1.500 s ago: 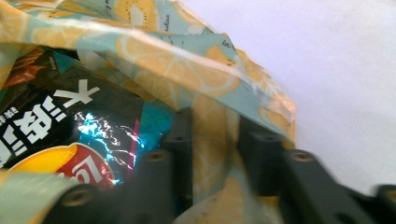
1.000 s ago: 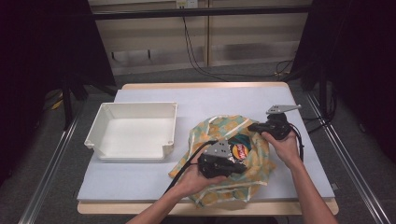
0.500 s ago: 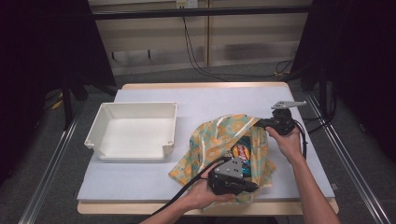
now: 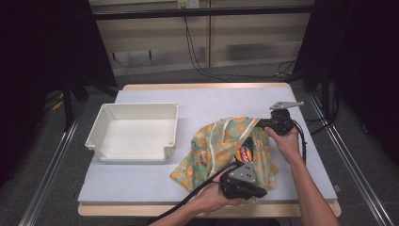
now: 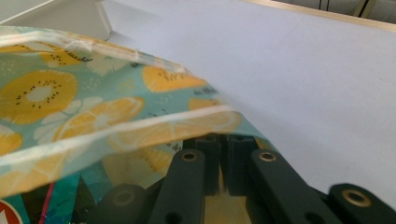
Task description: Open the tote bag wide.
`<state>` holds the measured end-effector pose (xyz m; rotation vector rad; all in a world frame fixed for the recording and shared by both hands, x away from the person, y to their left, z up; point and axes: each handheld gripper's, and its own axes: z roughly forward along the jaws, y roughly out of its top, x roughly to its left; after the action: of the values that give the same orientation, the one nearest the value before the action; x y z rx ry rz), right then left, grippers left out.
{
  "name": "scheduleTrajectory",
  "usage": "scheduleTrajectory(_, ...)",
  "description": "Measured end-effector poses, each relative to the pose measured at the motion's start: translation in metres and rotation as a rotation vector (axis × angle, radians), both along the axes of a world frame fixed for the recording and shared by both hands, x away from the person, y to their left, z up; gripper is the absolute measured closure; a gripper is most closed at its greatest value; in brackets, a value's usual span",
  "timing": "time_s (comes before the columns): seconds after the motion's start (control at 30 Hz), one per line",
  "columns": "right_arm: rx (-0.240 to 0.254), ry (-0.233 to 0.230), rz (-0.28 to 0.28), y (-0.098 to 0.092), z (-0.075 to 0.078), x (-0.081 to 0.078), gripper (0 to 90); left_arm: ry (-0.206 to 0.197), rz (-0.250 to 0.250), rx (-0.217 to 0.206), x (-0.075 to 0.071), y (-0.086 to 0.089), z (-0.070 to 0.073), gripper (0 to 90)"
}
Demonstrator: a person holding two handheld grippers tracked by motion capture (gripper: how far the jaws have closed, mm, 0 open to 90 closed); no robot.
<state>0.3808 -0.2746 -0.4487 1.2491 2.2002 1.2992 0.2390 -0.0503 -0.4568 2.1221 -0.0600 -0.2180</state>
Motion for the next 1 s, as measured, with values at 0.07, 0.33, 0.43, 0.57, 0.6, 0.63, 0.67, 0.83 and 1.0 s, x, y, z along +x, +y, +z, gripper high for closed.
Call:
scheduleTrajectory(0.07, -0.017, -0.003, 0.01, 0.003, -0.001, -0.001, 86.8, -0.002, -0.007, 0.003, 0.0, -0.003, -0.004, 90.0)
scheduleTrajectory(0.33, -0.014, 0.031, 0.026, 0.006, -0.012, 0.003, 84.3, 0.015, 0.037, 0.017, 0.006, 0.002, -0.007, 87.7)
scheduleTrajectory(0.43, -0.018, 0.039, 0.046, 0.008, -0.01, -0.001, 77.6, 0.028, 0.049, -0.009, 0.007, 0.006, -0.003, 85.0)
scheduleTrajectory(0.57, -0.006, 0.024, 0.054, 0.007, 0.002, -0.011, 70.2, 0.019, 0.061, -0.021, 0.006, 0.015, 0.003, 77.9)
scheduleTrajectory(0.6, -0.003, 0.016, 0.058, 0.006, 0.005, -0.014, 68.5, 0.022, 0.068, -0.022, 0.006, 0.019, 0.005, 75.9)
scheduleTrajectory(0.63, 0.005, 0.009, 0.058, 0.005, 0.008, -0.019, 66.4, 0.025, 0.079, -0.021, 0.006, 0.021, 0.007, 73.6)
scheduleTrajectory(0.67, 0.009, 0.005, 0.061, 0.005, 0.01, -0.021, 64.8, 0.019, 0.082, -0.029, 0.007, 0.024, 0.008, 73.0)
scheduleTrajectory(0.83, 0.025, -0.014, 0.069, 0.001, 0.018, -0.041, 59.1, 0.033, 0.116, -0.052, 0.013, 0.039, 0.015, 67.4)
scheduleTrajectory(1.0, 0.02, -0.036, 0.074, 0.002, 0.028, -0.062, 54.5, 0.034, 0.135, -0.076, 0.02, 0.052, 0.024, 67.1)
